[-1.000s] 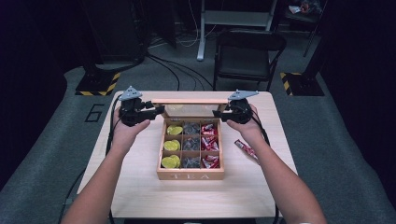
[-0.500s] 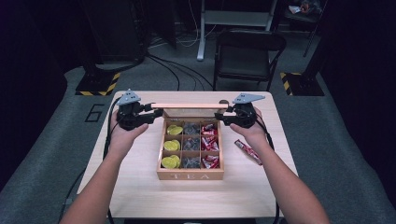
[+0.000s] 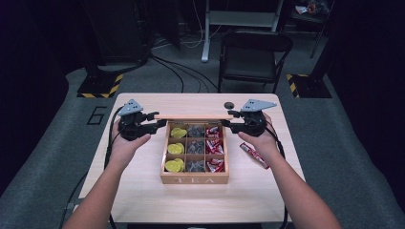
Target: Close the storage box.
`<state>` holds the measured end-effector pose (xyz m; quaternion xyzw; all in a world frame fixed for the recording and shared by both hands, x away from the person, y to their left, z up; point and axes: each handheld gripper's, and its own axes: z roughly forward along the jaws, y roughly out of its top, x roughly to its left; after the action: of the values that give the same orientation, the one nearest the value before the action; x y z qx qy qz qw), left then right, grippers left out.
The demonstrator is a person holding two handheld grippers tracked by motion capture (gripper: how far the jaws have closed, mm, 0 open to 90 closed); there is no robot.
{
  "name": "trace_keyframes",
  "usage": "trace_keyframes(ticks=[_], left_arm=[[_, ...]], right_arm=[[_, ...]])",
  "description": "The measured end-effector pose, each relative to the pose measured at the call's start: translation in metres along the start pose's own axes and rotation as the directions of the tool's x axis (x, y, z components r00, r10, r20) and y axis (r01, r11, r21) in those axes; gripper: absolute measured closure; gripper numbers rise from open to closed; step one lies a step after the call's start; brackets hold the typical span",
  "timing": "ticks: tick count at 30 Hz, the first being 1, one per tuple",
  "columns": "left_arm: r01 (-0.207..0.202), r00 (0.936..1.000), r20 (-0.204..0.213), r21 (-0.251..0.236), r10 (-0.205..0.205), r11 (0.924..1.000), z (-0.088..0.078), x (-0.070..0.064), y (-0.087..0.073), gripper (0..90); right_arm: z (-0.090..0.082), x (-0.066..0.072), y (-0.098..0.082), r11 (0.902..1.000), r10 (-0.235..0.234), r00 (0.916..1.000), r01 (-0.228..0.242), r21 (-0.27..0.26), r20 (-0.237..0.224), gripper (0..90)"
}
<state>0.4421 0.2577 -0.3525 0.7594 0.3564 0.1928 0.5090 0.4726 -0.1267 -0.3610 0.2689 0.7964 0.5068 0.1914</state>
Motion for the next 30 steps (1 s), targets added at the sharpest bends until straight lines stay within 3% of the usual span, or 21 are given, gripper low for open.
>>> trace_keyframes(ticks=[6, 11, 23, 30], left_arm=[[-0.002, 1.0, 0.006, 0.007, 0.002, 1.0, -0.003, -0.004, -0.008, 52.0], [-0.009, 0.9999, 0.009, 0.016, 0.009, 0.9998, -0.004, -0.007, -0.015, 51.7], [-0.009, 0.9998, 0.017, 0.036, 0.009, 0.9993, -0.008, -0.013, -0.029, 51.3], [0.012, 0.9997, 0.022, 0.027, -0.013, 0.9996, -0.009, -0.017, -0.043, 51.4]], right_arm=[[-0.005, 0.01, -0.003, 0.9999, -0.004, 0.9999, 0.004, -0.016, -0.012, 49.8], [-0.01, 0.019, -0.008, 0.999, -0.037, 0.9992, 0.036, -0.026, -0.016, 48.5], [-0.016, 0.03, -0.018, 0.9976, -0.065, 0.9978, 0.064, -0.026, -0.011, 45.0], [-0.02, 0.039, -0.027, 0.9965, -0.079, 0.9969, 0.079, -0.028, -0.003, 41.7]])
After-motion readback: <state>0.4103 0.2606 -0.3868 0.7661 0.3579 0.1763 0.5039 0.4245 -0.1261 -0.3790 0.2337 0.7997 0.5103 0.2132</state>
